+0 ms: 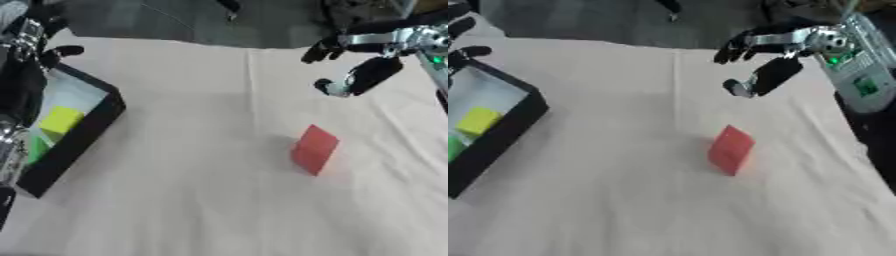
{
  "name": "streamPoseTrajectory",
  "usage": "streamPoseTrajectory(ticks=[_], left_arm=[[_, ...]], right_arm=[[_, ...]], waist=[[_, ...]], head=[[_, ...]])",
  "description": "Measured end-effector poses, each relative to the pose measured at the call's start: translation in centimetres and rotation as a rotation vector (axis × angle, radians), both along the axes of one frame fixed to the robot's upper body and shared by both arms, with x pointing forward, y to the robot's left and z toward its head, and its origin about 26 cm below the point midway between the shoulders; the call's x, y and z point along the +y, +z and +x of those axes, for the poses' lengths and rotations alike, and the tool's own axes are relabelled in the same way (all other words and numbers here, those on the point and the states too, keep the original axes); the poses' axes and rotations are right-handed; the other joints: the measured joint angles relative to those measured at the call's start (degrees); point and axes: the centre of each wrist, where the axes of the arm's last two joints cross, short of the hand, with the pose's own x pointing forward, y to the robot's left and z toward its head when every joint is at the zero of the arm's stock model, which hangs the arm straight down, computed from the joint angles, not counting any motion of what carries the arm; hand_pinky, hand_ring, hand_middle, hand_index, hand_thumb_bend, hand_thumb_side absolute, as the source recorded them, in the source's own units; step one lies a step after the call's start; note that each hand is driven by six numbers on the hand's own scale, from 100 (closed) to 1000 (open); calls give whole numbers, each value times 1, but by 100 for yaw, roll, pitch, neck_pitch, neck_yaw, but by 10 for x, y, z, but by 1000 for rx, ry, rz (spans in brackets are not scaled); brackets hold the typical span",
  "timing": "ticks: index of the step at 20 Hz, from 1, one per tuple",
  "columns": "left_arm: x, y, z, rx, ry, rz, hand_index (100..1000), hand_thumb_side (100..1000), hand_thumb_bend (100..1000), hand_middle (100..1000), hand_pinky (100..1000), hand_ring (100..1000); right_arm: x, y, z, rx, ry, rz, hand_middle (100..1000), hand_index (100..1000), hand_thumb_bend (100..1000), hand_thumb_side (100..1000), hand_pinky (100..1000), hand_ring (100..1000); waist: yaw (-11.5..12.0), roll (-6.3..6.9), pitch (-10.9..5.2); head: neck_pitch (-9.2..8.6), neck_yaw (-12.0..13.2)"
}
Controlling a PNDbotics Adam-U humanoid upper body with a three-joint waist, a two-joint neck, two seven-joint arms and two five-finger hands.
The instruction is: Pick up the objects with one hand, pass them to the other hand, and then place them into the box on the other side of the table.
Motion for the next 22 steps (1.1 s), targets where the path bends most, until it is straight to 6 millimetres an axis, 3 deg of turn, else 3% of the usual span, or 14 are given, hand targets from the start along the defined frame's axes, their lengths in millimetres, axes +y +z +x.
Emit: streamPoseTrajectory(ticks=[4,12,16,22], left_arm=[[0,-1,0,8,-5,-3,816,749,113,878,758,944],[-2,-2,0,19,-8,-12,809,751,108,865,756,938],[-2,-4,1,30,-7,-9,805,750,106,858,755,934],[-2,-4,1,37,-1,-10,804,747,105,854,755,931]], right_arm=[[-10,-11,9,32,3,-57,864,932,309,105,914,915],[-12,-29,16,66,76,-113,820,885,409,100,928,886],[-8,-37,17,82,119,-132,828,917,395,163,941,891],[-1,-35,15,68,171,-184,851,942,457,135,954,908]], waist=[[-20,-1,0],[-20,-1,0],[-20,-1,0],[-19,-12,0]], head=[[4,-5],[45,-61],[46,-72],[49,-68]])
